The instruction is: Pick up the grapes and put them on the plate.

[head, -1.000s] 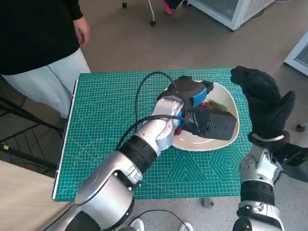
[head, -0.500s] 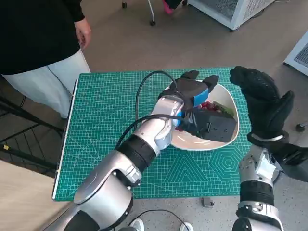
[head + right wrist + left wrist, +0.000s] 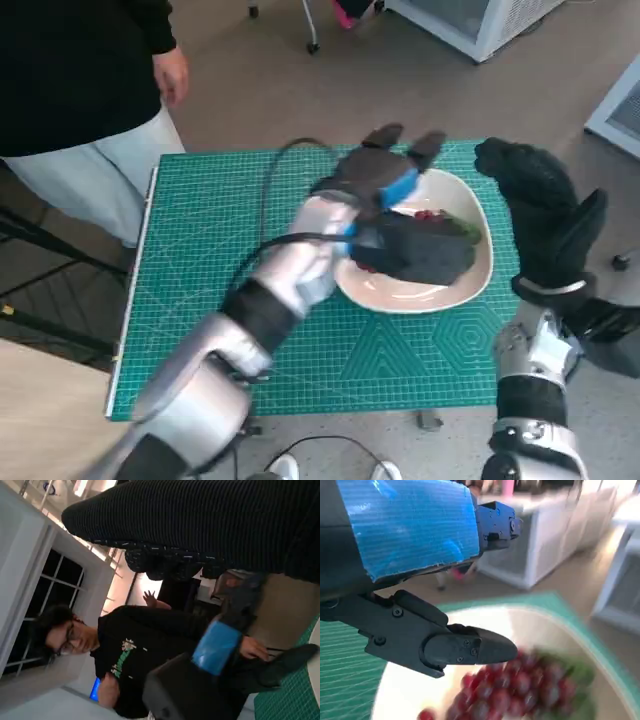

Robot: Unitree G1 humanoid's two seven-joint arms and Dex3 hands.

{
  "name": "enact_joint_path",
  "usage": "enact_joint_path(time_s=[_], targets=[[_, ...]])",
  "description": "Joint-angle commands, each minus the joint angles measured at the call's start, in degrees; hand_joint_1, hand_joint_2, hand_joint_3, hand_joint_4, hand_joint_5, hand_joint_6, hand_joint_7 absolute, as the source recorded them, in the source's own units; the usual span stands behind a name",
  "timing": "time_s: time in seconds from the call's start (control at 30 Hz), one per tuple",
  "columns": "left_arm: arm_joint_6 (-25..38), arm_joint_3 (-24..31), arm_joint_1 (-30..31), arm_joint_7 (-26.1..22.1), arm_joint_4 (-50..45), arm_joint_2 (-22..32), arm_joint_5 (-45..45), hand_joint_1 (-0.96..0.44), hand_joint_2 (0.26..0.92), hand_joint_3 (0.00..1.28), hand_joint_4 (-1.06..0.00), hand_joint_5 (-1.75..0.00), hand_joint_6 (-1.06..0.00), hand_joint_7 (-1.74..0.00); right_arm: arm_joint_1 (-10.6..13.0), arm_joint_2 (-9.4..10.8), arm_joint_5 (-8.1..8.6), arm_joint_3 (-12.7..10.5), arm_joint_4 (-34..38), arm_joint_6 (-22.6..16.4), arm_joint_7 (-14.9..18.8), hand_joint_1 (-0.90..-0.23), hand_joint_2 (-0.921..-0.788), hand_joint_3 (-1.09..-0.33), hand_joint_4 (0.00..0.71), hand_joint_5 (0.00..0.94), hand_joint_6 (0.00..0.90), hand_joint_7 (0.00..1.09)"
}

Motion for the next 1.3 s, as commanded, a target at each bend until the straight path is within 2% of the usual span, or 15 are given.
enact_joint_path(time_s=[0.03, 0.17, 0.33, 0.47, 0.63, 0.93, 1.3], targets=[[-8.7, 6.9, 8.5, 3.3, -6.0, 4.3, -6.7, -0.7, 0.921, 0.41, 0.0, 0.0, -0.07, -0.03, 0.8, 0.5, -0.77, 0.4, 1.1, -0.2, -0.7, -0.573, -0.921, -0.606, 0.301, 0.0, 0.409, 0.0], [-17.4, 13.1, 13.9, 3.9, -8.6, 5.5, -14.3, -0.61, 0.921, 0.39, -0.02, -0.01, -0.13, -0.06, 0.1, 0.8, -1.11, 0.7, 2.1, -0.5, -1.1, -0.575, -0.921, -0.599, 0.302, 0.001, 0.411, 0.0], [-26.8, 19.3, 20.4, 3.8, -12.1, 5.9, -22.4, -0.45, 0.921, 0.31, -0.19, -0.02, -0.26, -0.08, -0.7, 1.2, -1.54, 1.3, 2.9, -0.7, -1.9, -0.578, -0.921, -0.586, 0.317, 0.008, 0.419, 0.01], [-32.2, 22.5, 24.8, 2.9, -14.8, 5.6, -27.2, -0.35, 0.921, 0.28, -0.29, -0.03, -0.33, -0.09, -1.0, 1.5, -1.51, 1.6, 2.9, -0.6, -2.1, -0.581, -0.921, -0.576, 0.33, 0.013, 0.431, 0.01], [-37.4, 24.9, 30.5, 1.0, -17.9, 5.2, -31.9, -0.27, 0.921, 0.27, -0.34, -0.04, -0.37, -0.1, -1.0, 1.9, -1.4, 1.9, 2.6, -0.4, -1.9, -0.576, -0.921, -0.567, 0.34, 0.014, 0.441, 0.02], [-39.4, 27.7, 38.9, -4.4, -24.3, 5.9, -39.0, -0.2, 0.921, 0.31, -0.33, -0.02, -0.35, -0.09, -0.8, 2.0, -1.41, 2.2, 2.7, -0.5, -1.3, -0.579, -0.921, -0.564, 0.351, 0.014, 0.44, 0.02], [-40.0, 30.3, 41.5, -6.6, -28.1, 5.5, -41.4, -0.21, 0.921, 0.36, -0.32, -0.01, -0.34, -0.07, -1.2, 1.9, -1.95, 2.2, 3.7, -0.6, -1.6, -0.589, -0.921, -0.568, 0.353, 0.009, 0.434, 0.01]])
